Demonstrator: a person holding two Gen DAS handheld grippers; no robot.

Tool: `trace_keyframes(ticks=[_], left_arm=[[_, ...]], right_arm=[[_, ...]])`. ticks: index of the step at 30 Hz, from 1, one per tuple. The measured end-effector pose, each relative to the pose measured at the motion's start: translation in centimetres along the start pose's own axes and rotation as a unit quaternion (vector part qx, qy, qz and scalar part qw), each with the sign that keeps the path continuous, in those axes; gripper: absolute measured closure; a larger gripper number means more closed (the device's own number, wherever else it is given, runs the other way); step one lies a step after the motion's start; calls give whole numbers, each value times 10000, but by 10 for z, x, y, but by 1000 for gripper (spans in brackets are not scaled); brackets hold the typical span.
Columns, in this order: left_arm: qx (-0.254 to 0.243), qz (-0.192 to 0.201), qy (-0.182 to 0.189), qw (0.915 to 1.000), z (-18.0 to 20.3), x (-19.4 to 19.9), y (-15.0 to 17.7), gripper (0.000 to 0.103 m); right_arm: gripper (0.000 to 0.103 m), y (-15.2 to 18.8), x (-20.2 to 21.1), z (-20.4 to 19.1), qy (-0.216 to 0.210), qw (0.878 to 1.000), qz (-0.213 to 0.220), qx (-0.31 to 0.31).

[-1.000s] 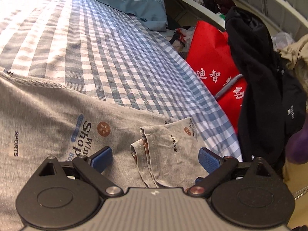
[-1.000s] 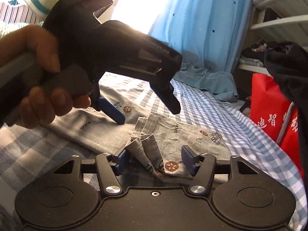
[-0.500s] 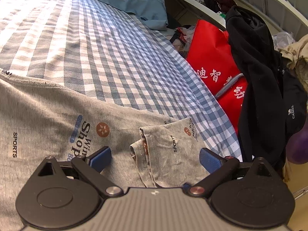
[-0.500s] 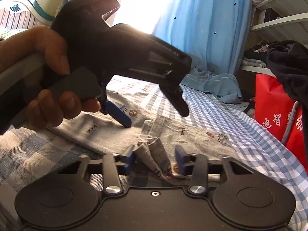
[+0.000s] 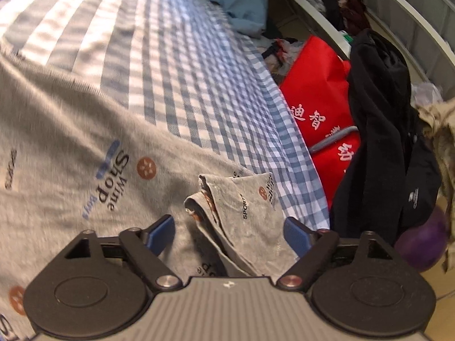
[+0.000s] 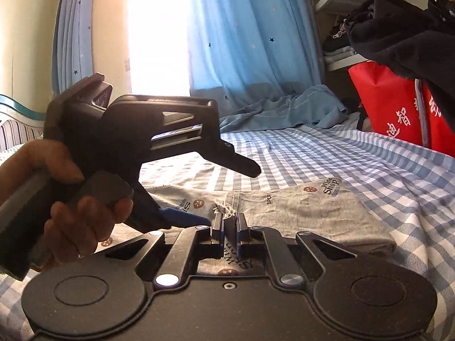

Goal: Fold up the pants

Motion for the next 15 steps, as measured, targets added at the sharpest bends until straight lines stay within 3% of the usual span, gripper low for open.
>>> trace_keyframes(ticks=[2, 4, 6, 9, 15], left_arm=[[221, -15, 10, 9998, -3, -3, -1, 41], [464, -128, 53, 9988, -7, -9, -2, 72], [580, -94, 45, 9983, -9, -12, -1, 88], [398, 176, -124, 9990, -4, -9, 0, 98], [-306, 360, -436, 9979, 24, 9, -5, 99]], right_arm=[[96, 2, 0, 0, 7, 10000, -25, -6], [96, 4, 0, -1, 32, 10000, -62, 4], [96, 5, -2, -3, 98, 9999, -99, 75], [96, 6, -3, -8, 250, 9992, -153, 282], [96, -3, 0, -24, 489, 9968, -125, 616]])
Point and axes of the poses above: each gripper's, at about its wrist camera, not at the fingertips, and x roughly against the way its jaws point, z to its right, y to its underside, the point moved 6 cm from there along -x, roughly the way its jaws point, and after that the axes turned 13 degrees about -z, right-handed, at the moved point
